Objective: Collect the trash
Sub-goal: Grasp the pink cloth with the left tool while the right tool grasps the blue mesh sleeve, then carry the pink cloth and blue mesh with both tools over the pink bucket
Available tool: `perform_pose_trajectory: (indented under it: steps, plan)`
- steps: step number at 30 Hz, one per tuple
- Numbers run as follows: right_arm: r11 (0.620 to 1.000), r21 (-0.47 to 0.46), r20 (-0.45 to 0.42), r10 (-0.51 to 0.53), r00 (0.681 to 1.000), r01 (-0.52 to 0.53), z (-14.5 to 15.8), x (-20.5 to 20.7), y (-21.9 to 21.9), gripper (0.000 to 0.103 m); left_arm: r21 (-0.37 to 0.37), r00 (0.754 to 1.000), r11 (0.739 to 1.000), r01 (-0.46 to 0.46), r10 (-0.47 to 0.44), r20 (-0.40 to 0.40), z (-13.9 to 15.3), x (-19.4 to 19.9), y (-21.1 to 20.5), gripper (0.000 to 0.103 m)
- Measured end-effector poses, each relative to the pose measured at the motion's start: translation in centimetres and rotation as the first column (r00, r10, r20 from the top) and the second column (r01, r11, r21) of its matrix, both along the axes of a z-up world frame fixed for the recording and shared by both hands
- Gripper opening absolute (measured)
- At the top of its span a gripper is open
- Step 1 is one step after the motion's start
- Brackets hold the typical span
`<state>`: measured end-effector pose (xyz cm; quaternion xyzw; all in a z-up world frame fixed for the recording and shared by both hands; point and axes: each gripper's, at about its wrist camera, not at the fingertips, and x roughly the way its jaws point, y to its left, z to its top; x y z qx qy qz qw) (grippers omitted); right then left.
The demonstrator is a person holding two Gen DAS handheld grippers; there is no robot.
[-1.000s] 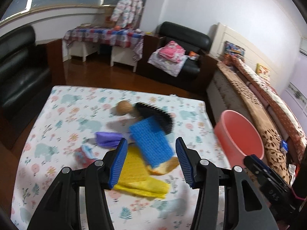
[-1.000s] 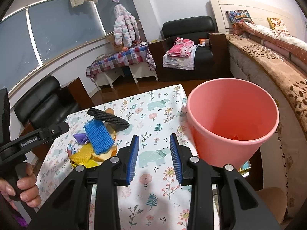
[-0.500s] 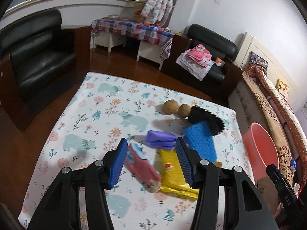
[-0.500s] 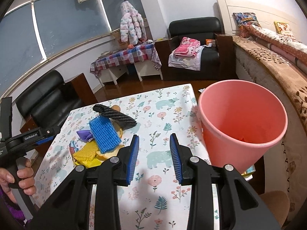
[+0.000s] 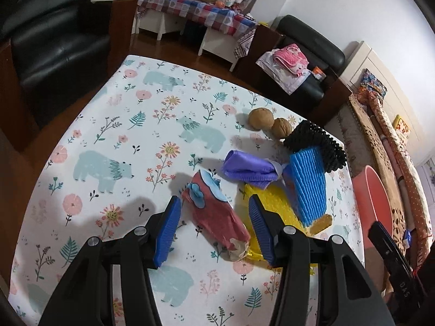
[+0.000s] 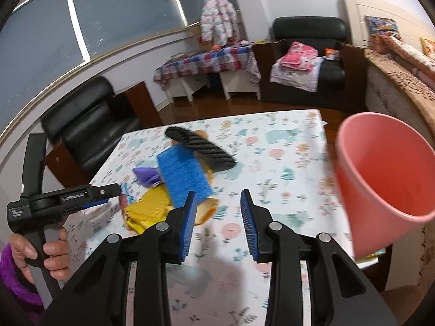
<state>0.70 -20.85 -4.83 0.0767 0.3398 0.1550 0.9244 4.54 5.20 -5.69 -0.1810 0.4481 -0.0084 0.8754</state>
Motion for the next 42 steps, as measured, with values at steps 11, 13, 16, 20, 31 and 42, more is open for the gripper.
perform_pose_trajectory:
  steps: [11,13,16,20,31,42]
  plan:
    - [0.998,0.006,-0.036,0.069,0.997,-0.069,-0.3,2.8,2.9,0.035,-0.054,0.998,0.999,0.008,-0.011,-0.058,-1.7,1.8,0.0,0.051]
    - [0.997,0.006,-0.034,0.08,0.996,-0.08,-0.3,3.3,3.5,0.043,-0.054,0.998,0.998,0.018,-0.021,-0.065,-2.0,1.9,0.1,0.034]
    - [0.995,-0.009,-0.033,0.096,0.995,-0.096,-0.3,4.2,4.2,0.044,-0.056,0.998,0.998,0.042,-0.045,-0.052,-2.0,1.8,0.3,0.027]
    - [0.994,-0.017,-0.061,0.111,0.992,-0.113,-1.0,5.8,4.9,0.044,-0.008,0.998,0.999,0.053,-0.053,-0.018,-1.4,1.3,0.6,0.025]
    - [0.991,-0.011,-0.154,0.13,0.979,-0.133,-3.2,8.3,5.8,0.039,0.014,0.998,0.998,0.064,-0.064,0.018,-0.1,0.9,1.0,0.024]
    - [0.98,0.006,-0.109,0.198,0.974,-0.198,-1.3,5.0,6.5,0.007,0.053,0.997,0.997,0.053,-0.055,0.045,1.1,0.2,0.5,0.024]
